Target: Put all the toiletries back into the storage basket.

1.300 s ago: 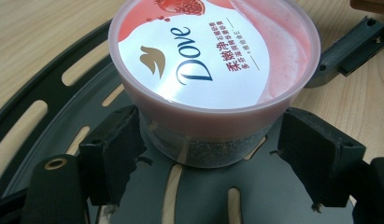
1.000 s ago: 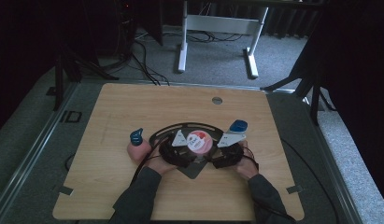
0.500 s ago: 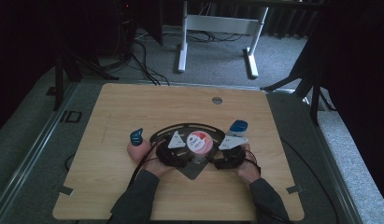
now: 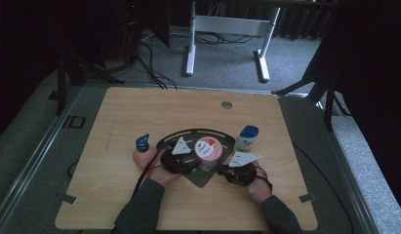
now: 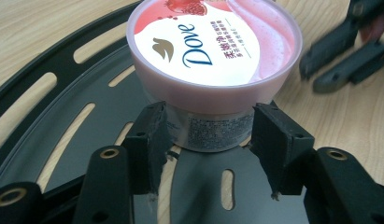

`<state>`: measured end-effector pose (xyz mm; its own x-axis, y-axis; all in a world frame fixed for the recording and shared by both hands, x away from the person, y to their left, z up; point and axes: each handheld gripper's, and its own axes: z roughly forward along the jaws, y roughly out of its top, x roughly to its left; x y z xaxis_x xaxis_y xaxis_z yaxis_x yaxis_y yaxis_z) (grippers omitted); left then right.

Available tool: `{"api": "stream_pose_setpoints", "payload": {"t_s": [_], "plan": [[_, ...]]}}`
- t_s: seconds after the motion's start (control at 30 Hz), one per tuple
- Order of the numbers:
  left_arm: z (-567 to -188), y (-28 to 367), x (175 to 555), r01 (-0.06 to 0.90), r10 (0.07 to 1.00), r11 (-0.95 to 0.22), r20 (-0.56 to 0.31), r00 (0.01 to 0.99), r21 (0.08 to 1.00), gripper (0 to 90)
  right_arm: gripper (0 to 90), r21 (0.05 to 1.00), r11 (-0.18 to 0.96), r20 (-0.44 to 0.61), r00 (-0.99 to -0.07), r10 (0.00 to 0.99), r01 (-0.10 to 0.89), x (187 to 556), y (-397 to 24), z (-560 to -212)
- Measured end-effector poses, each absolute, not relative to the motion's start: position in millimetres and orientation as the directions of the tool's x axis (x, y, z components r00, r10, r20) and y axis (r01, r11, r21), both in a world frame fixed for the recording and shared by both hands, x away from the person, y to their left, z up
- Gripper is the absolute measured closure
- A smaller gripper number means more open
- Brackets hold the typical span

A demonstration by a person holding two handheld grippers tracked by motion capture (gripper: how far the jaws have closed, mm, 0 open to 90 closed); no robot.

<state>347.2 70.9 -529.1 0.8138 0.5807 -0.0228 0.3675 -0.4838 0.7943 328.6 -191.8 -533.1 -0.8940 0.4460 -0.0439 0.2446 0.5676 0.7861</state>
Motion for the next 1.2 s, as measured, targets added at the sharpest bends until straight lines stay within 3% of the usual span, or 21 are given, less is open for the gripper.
{"api": "stream_pose_setpoints", "payload": {"t_s": [0.13, 0.27, 0.73, 1.2], "plan": [[-529.0, 71.8, 347.5, 0.372, 0.575, -0.476, -0.038, 0.817, 0.797, 49.2, 88.0, 0.762, 0.601, -0.04, -0.908, 0.417, 0.242, 326.3, -178.1, -542.4], [-528.5, 74.9, 347.2, 0.372, 0.571, -0.464, -0.05, 0.82, 0.804, 54.6, 89.6, 0.756, 0.599, -0.021, -0.906, 0.423, 0.262, 327.5, -171.7, -549.2], [-530.3, 79.5, 346.6, 0.38, 0.59, -0.474, -0.033, 0.807, 0.794, 88.5, 90.0, 0.744, 0.601, 0.002, -0.9, 0.436, 0.293, 330.8, -168.2, -556.1], [-528.7, 71.6, 351.9, 0.389, 0.612, -0.488, -0.011, 0.791, 0.781, 89.7, 90.0, 0.753, 0.586, 0.016, -0.898, 0.439, 0.3, 331.7, -169.0, -557.7]]}}
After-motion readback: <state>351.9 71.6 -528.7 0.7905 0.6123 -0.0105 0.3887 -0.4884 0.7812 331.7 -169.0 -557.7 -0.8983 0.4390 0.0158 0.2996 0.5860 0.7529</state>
